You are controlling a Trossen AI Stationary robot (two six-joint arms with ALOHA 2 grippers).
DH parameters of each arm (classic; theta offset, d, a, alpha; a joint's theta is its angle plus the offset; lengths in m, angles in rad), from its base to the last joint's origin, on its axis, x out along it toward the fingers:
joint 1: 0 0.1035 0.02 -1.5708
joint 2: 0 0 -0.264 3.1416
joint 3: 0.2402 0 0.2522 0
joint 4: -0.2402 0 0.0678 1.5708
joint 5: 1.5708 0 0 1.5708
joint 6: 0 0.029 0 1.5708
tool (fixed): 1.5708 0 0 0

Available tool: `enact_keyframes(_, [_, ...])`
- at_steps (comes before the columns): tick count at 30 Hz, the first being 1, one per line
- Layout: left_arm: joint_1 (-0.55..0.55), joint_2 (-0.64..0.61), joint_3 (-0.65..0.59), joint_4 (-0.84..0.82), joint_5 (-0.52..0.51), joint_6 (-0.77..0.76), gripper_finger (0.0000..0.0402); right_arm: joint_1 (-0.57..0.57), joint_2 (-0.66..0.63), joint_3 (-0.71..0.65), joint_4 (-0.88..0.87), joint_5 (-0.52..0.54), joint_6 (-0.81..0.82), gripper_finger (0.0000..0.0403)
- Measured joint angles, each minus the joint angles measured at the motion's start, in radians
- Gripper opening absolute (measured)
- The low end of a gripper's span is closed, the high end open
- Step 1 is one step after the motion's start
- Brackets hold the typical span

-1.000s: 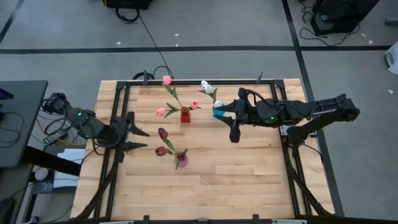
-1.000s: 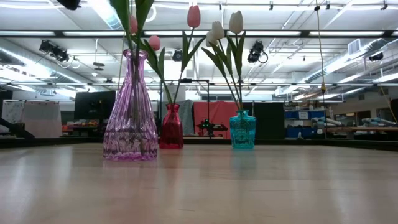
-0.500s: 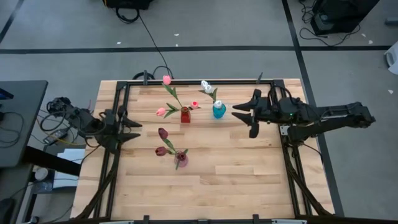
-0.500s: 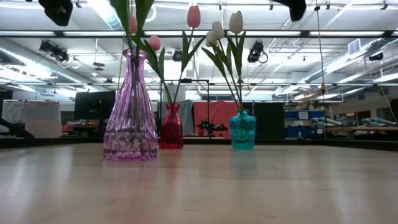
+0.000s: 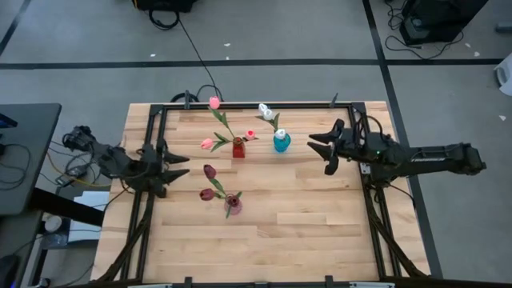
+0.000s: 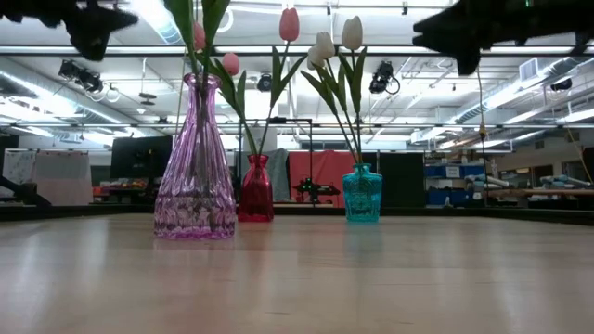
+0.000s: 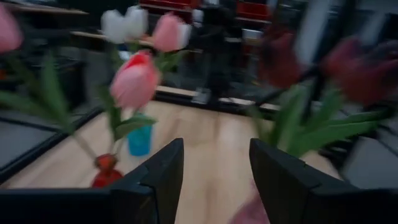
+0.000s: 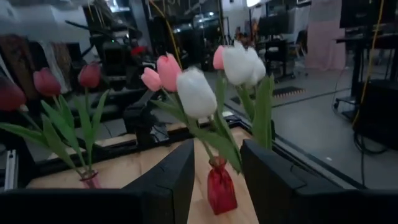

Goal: Sort flowers into vase by color
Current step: Return to Home Position

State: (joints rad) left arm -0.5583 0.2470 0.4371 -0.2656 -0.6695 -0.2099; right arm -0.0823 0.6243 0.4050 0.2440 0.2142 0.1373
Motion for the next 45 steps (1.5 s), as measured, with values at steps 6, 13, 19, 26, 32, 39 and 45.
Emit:
enact_keyframes(6, [0.002, 0.0, -0.152, 0.195, -0.102, 0.0, 0.0188, -0.001, 0.019, -0.172, 0.303, -0.003, 0.016, 0.0144])
enact_keyframes(13, [0.002, -0.001, -0.163, 0.195, -0.078, -0.007, 0.0188, -0.001, 0.001, -0.212, 0.451, 0.105, -0.065, 0.0144])
enact_keyframes(19, [0.002, -0.002, -0.163, 0.19, -0.056, 0.018, 0.0188, 0.001, -0.024, -0.212, 0.441, 0.125, 0.013, 0.0144])
enact_keyframes(26, [0.002, 0.024, -0.163, 0.166, -0.012, 0.004, 0.0188, 0.002, -0.012, -0.212, 0.436, 0.124, 0.064, 0.0144])
enact_keyframes(32, [0.002, 0.04, -0.163, 0.167, 0.003, 0.038, 0.0188, -0.004, -0.011, -0.212, 0.421, -0.163, 0.168, 0.0144])
enact_keyframes(39, [0.002, 0.041, -0.163, 0.245, 0.215, 0.081, 0.0188, -0.051, -0.087, -0.212, 0.407, -0.479, 0.102, 0.0144])
enact_keyframes(45, [0.002, 0.062, -0.163, 0.337, 0.276, 0.119, 0.0188, -0.12, -0.191, -0.212, 0.179, -0.449, 0.034, 0.0144])
